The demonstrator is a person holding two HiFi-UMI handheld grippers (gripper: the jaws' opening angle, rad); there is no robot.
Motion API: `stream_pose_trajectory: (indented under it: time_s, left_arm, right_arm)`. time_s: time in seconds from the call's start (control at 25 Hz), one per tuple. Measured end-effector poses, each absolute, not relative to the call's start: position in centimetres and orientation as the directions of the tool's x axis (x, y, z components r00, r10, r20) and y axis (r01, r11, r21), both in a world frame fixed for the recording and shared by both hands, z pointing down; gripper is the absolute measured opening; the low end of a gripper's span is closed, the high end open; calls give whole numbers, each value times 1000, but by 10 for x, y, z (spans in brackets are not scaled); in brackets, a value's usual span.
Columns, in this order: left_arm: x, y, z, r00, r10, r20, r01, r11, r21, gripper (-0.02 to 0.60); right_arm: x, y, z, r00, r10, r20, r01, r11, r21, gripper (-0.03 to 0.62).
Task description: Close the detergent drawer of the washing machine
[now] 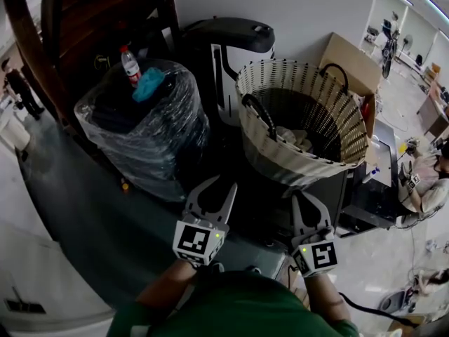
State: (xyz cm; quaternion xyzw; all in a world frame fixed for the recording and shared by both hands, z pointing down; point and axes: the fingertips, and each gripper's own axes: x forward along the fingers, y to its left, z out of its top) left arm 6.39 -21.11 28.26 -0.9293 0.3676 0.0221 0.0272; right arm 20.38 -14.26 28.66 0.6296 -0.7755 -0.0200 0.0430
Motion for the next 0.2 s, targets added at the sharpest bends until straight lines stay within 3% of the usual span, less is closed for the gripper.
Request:
stream_pose_trajectory:
  time_s: [0.2]
  left_arm:
    - [62, -214, 284, 735, -675, -62, -678, -735, -34, 112]
  right_arm:
    - [200, -148, 278, -208, -976, -61, -975, 203, 88, 29]
